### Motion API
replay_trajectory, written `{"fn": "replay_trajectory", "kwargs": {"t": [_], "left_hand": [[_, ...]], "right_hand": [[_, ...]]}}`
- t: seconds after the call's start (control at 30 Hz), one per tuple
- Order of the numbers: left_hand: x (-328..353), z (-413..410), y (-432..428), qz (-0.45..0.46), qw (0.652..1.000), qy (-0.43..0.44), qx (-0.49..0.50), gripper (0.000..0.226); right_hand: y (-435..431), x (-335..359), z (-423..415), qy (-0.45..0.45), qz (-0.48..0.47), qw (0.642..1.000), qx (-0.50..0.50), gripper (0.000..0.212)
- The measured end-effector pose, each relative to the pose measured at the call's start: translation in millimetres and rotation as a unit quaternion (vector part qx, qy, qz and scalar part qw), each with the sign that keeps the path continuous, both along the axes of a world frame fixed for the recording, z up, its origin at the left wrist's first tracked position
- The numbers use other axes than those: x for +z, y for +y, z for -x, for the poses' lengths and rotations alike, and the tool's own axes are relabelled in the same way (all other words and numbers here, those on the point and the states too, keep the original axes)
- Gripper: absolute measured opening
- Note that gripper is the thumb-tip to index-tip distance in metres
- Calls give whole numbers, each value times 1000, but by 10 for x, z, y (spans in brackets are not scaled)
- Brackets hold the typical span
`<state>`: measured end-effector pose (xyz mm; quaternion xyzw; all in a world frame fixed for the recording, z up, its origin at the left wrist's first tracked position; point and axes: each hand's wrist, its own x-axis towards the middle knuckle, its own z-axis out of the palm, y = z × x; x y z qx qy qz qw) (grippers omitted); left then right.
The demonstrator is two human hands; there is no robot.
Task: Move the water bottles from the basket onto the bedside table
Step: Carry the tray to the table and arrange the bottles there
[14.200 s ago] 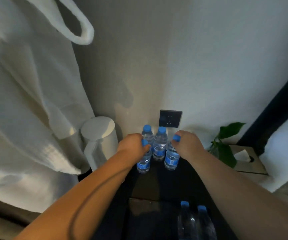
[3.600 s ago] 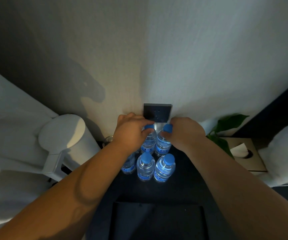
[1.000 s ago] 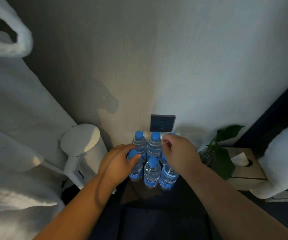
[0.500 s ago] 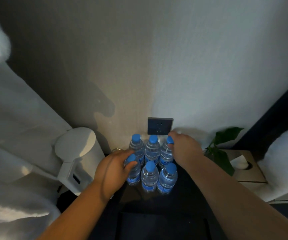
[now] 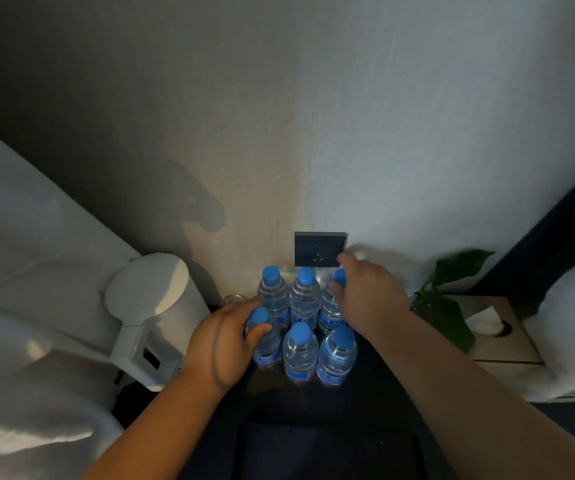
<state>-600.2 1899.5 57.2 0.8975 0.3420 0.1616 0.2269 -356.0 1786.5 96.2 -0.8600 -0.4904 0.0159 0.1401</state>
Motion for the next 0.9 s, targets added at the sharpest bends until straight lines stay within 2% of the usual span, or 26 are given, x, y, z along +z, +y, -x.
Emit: {"fn": "replay_trajectory", "kwargs": {"t": [0.1, 0.13, 0.23, 0.33, 0.43, 0.57, 0.9], "left_hand": [[15, 1, -3, -9, 1000, 5, -2, 24], [24, -3, -1, -12, 1000, 9, 0, 25], [73, -21, 5, -23, 1000, 18, 0, 24], [145, -27, 13, -29, 999, 23, -17, 19], [197, -38, 16, -1, 999, 39, -9, 17], [209, -82, -18, 26, 998, 53, 11, 18], [176, -127, -40, 14, 999, 27, 22, 23]], "right_hand": [[-44, 14, 244, -35, -71, 995, 58, 32], [-60, 18, 339, -26, -79, 993, 89, 34], [-115, 13, 576, 25, -60, 985, 161, 49], [-173, 4, 670, 9, -8, 981, 192, 53], [-208, 2, 696, -13, 36, 981, 191, 39], [-185, -4, 755, 2, 31, 984, 176, 26], [-73, -36, 754, 39, 58, 989, 130, 17]]}}
